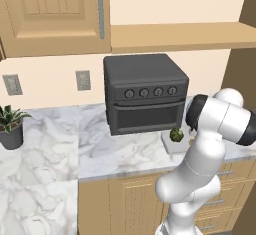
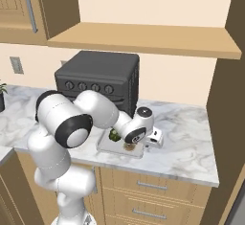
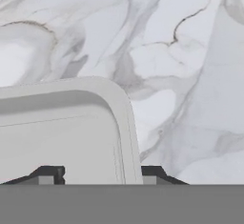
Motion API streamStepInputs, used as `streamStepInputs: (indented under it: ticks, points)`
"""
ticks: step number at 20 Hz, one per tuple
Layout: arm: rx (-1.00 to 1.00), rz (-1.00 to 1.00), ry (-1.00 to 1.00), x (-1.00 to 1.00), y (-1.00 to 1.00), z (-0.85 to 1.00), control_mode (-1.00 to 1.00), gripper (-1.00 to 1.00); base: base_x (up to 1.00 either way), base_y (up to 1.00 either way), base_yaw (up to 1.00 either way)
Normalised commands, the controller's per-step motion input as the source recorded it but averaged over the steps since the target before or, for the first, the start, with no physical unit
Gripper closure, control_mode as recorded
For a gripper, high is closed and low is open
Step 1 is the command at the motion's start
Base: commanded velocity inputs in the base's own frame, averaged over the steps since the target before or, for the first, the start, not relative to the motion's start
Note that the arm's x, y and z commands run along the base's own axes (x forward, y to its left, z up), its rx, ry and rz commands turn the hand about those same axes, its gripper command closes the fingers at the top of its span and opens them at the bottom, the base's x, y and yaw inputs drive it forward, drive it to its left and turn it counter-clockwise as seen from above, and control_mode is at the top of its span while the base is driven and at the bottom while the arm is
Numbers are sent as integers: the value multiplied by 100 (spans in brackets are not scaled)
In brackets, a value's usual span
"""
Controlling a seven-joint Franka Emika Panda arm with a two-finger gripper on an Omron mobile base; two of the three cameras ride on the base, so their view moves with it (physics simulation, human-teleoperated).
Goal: Take the mushroom and broccoli out of the freezer and place them in the tupperware container on the counter. Then put the tupperware containing the vegetables back in the freezer.
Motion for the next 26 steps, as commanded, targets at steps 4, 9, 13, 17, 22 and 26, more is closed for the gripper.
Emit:
streamStepInputs:
  ticks: [4,9,13,17,22,26]
  points:
    - [0,-4,0,-7,7,-1,-100,100,0,0,0]
    - [0,-11,0,-14,0,0,-100,100,0,0,0]
    - [4,-13,0,-33,0,16,-100,100,0,0,0]
    - [5,-10,0,-27,0,49,-100,100,0,0,0]
    - [6,-9,0,-21,0,60,-100,100,0,0,0]
    - [4,-2,0,-77,0,93,-100,100,0,0,0]
